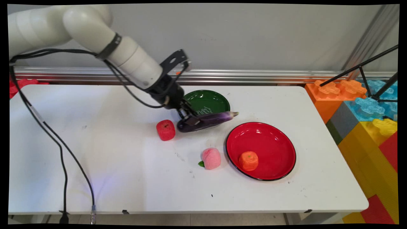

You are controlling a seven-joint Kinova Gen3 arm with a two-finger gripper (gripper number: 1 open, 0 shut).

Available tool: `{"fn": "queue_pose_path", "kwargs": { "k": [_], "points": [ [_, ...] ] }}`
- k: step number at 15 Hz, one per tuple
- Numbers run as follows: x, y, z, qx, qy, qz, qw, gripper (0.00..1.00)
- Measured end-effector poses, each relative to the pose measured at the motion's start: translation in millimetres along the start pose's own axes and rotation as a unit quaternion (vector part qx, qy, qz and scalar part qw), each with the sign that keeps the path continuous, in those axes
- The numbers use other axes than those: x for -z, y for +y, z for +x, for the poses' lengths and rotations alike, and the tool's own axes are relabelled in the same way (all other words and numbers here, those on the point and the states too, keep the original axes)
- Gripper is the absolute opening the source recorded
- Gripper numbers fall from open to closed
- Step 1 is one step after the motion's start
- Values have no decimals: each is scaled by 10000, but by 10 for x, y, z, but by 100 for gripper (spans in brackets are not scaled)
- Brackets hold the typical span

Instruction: Place the picked object on the table

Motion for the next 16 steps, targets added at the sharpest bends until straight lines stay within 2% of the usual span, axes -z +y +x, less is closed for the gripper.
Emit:
{"fn": "queue_pose_path", "kwargs": {
  "k": [8, 16],
  "points": [
    [5, -148, -493, 122, -25, -118, 9999, 0],
    [-82, -117, -856, 283, -185, -208, 9992, 0]
  ]
}}
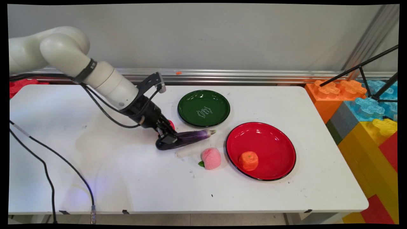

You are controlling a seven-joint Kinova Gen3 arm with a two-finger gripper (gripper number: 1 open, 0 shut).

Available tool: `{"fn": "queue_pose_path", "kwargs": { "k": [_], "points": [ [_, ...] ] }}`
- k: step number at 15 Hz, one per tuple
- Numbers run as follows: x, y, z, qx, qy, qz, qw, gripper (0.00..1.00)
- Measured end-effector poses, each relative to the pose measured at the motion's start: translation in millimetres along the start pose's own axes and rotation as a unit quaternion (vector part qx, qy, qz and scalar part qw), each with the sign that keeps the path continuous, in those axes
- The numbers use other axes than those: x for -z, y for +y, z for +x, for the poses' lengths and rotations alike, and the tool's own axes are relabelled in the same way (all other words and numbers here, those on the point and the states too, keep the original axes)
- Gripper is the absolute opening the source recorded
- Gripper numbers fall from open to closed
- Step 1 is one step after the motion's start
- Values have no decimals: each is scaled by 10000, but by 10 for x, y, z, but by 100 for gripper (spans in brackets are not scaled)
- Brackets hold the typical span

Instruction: Place the picked object on the table

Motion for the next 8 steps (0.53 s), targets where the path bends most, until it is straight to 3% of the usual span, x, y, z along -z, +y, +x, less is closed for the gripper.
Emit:
{"fn": "queue_pose_path", "kwargs": {
  "k": [8],
  "points": [
    [-84, -16, -207, 96, -87, 33, 9999, 0]
  ]
}}
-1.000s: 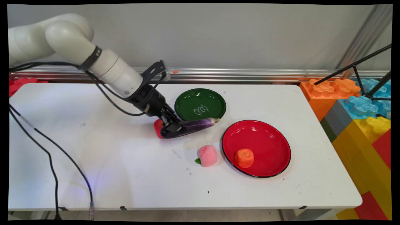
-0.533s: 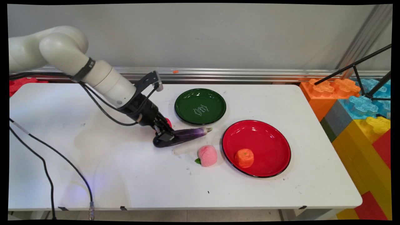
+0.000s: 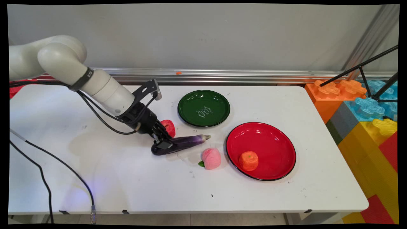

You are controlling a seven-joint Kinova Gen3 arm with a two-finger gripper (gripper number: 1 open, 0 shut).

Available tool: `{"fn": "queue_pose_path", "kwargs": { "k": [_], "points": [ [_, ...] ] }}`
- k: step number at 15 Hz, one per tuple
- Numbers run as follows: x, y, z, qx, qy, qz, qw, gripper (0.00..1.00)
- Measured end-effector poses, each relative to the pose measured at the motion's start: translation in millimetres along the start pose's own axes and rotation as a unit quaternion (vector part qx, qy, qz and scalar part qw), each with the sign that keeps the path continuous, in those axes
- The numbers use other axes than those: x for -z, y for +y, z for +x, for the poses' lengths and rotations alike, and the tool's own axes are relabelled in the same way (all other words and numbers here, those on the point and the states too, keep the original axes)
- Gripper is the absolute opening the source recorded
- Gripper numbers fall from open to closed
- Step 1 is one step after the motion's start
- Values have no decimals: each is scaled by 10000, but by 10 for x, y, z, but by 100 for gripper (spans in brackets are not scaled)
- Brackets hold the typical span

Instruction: Place the picked object on the table

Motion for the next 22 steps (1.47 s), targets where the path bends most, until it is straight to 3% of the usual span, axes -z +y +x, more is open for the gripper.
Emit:
{"fn": "queue_pose_path", "kwargs": {
  "k": [14, 15, 22],
  "points": [
    [-209, -60, -7, -38, 32, 75, 10000, 0],
    [-216, -62, -5, -53, 31, 75, 10000, 100],
    [-227, -44, 5, -147, 18, 20, 9999, 100]
  ]
}}
